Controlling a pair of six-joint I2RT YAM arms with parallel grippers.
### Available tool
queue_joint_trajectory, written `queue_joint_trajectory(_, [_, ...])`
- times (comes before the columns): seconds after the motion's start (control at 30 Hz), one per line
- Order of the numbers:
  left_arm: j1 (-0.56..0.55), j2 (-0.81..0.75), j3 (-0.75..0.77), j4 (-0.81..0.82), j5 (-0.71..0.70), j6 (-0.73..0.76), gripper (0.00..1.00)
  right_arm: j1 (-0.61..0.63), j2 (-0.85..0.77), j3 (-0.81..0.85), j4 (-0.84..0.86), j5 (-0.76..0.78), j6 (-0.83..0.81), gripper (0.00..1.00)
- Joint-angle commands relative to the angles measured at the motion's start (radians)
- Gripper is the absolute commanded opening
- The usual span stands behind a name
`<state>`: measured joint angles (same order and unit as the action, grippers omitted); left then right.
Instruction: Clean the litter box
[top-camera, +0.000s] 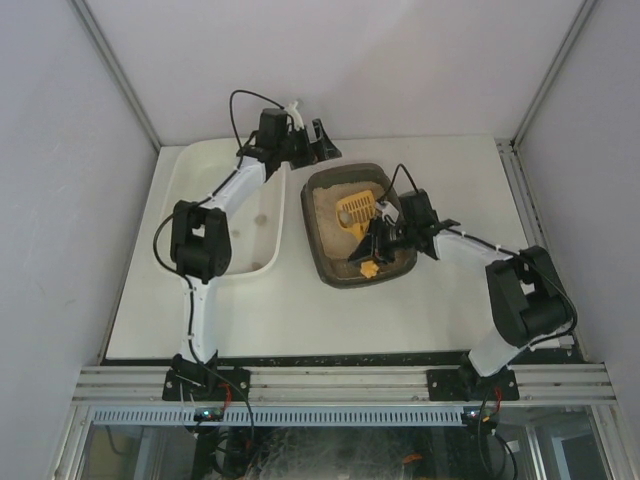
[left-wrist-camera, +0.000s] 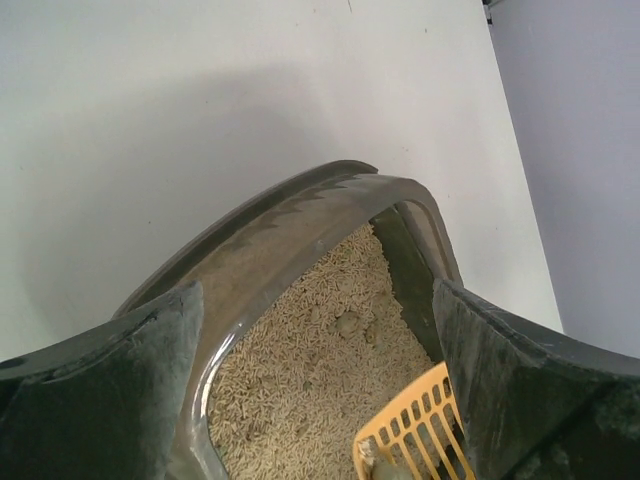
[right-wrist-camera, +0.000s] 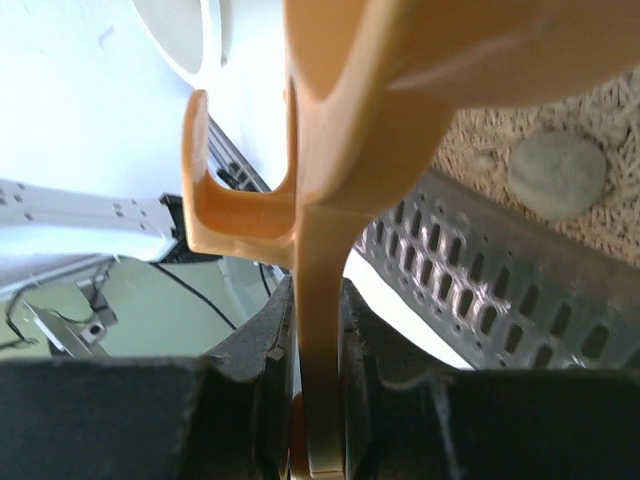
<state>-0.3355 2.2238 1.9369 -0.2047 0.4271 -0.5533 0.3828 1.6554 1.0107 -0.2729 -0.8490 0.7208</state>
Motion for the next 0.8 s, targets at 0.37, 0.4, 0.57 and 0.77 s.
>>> queue_joint_trajectory(0.37, [0.056,-0.313,0.155,-0.67,-0.201,0.45,1.0,-0.047,-0.242,-0.475,1.189,-0.128,0.281,0.0])
queue_joint_trajectory(0.4, [0.057,-0.363,0.109,-0.677,-0.22,0.463,1.0,-0.041,-0.244,-0.472,1.186,-0.129,0.271,0.0])
queue_joint_trajectory(0.57, [0.061,-0.574,-0.114,-0.68,-0.286,0.52,1.0,-0.078,-0.225,-0.486,1.241,-0.167,0.36,0.0])
queue_joint_trajectory(0.77, [0.074,-0.858,-0.366,-0.593,-0.357,0.557,1.0,-0.023,-0.225,-0.427,1.035,-0.172,0.298,0.0])
